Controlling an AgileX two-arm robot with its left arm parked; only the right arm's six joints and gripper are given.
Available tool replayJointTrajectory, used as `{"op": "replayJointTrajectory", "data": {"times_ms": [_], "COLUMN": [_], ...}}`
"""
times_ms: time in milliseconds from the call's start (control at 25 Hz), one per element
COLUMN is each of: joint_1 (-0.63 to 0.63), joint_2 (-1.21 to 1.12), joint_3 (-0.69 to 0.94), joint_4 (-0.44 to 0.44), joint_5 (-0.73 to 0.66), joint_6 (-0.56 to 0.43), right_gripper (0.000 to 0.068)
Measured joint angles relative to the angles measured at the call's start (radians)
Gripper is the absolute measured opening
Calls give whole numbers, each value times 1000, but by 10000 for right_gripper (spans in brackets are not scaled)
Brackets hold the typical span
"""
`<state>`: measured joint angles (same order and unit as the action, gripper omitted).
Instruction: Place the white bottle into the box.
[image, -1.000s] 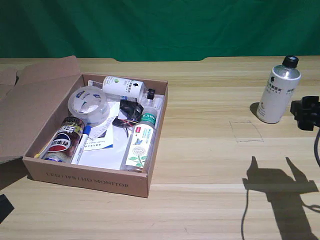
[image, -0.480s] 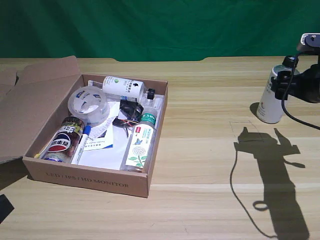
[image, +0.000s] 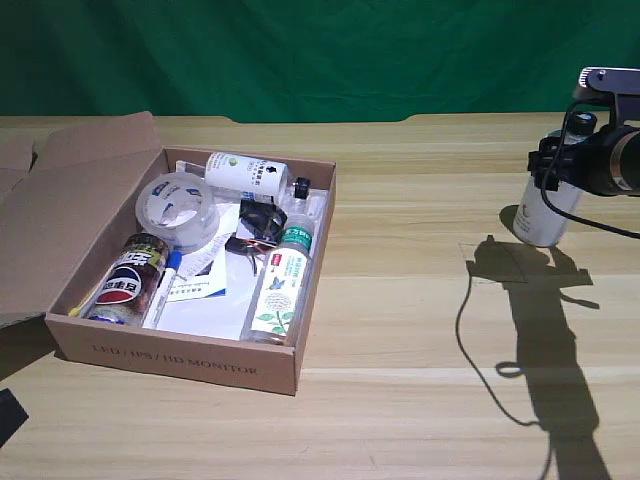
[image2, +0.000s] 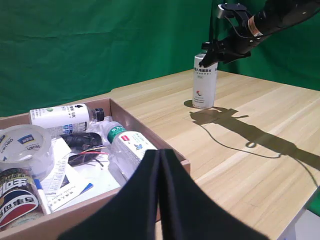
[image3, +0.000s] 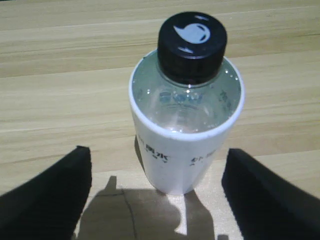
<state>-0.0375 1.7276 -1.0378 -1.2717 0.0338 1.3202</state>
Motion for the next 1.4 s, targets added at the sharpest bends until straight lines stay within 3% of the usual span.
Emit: {"op": "replayJointTrajectory", "data": {"times_ms": [1400], "joint_1": [1], "joint_2": [306], "joint_3": [-207], "joint_4": [4], "joint_5": [90], "joint_6": [4], "right_gripper": [617]}}
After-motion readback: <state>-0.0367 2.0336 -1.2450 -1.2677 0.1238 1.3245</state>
